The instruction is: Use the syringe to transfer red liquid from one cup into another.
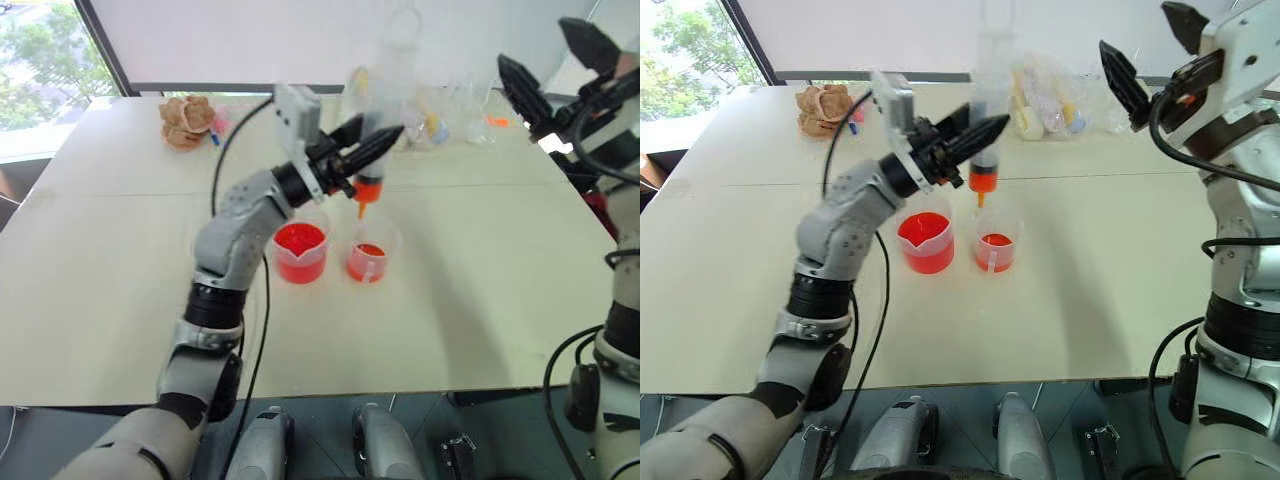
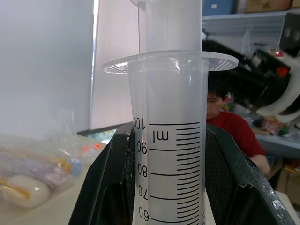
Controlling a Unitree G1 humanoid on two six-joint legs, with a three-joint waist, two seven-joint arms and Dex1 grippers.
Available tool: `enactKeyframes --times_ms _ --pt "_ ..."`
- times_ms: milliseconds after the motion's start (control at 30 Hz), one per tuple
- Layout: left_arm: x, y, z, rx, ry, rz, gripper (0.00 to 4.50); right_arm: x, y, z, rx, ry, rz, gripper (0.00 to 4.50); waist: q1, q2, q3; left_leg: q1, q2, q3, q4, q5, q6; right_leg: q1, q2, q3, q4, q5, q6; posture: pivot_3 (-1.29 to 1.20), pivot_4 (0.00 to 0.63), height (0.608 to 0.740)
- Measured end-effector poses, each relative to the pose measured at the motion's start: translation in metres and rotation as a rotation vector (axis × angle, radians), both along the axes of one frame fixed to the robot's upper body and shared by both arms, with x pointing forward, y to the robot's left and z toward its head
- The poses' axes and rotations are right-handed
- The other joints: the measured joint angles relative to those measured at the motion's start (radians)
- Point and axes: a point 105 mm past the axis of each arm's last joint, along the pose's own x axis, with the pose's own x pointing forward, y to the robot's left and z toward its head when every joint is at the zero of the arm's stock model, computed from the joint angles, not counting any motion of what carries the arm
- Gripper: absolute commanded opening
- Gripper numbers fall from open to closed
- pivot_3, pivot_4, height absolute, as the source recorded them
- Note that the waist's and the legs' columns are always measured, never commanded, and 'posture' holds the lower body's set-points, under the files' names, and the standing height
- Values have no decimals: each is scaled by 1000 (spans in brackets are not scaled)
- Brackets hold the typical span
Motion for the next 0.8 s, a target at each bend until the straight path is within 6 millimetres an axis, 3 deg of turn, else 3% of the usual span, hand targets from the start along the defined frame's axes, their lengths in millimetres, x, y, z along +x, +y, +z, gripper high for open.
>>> enactKeyframes --times_ms 167,433,667,800 --pt "-2 -14 -20 45 3 -20 1383 -7 8 2 -18 -8 14 3598 -1 0 0 0 1 0 0 0 0 0 0 0 0 0 0 0 150 740" --pt "-6 -17 -49 102 26 -15 1383 -11 52 -23 -131 89 148 3598 2 0 0 0 1 0 0 0 0 0 -1 0 0 0 0 0 150 740" --pt "-11 -22 -49 111 4 -20 1383 -5 56 -36 -165 142 158 3598 4 0 0 0 1 0 0 0 1 0 -1 0 0 0 0 0 150 740" --pt "-13 -22 -54 118 13 -18 1383 5 48 -39 -196 135 100 3598 2 0 0 0 0 0 0 0 1 0 -1 0 0 0 0 0 150 740"
